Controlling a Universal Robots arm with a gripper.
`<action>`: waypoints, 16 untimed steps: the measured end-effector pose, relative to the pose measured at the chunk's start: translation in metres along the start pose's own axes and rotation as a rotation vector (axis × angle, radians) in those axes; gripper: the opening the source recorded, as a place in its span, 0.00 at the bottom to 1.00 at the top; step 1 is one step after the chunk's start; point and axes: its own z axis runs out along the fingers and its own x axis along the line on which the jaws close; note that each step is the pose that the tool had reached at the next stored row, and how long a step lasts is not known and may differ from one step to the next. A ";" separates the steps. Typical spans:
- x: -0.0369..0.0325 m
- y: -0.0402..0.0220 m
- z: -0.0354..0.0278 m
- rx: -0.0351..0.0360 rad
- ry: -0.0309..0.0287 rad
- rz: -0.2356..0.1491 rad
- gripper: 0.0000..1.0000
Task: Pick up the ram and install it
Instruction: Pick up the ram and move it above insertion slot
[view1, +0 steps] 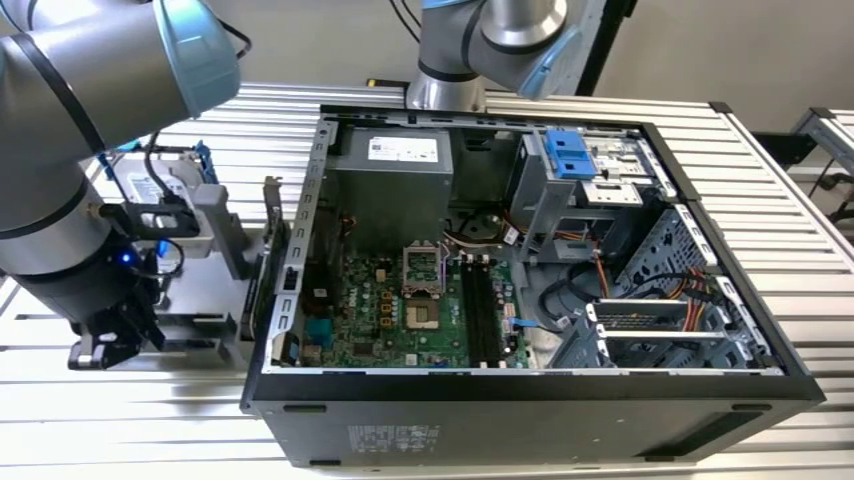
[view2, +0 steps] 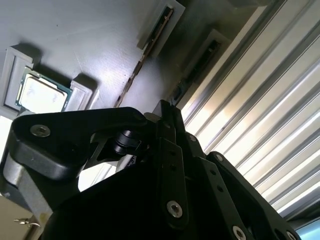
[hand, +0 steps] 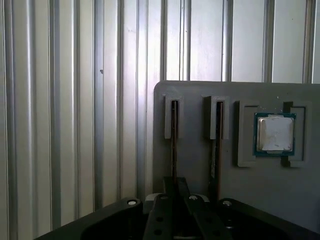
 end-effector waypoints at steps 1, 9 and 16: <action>-0.0001 0.0000 -0.0020 -0.0001 0.0001 0.000 0.00; -0.0004 0.0003 -0.0157 0.0000 0.0000 0.000 0.00; -0.0006 0.0005 -0.0227 0.0000 0.0000 0.001 0.00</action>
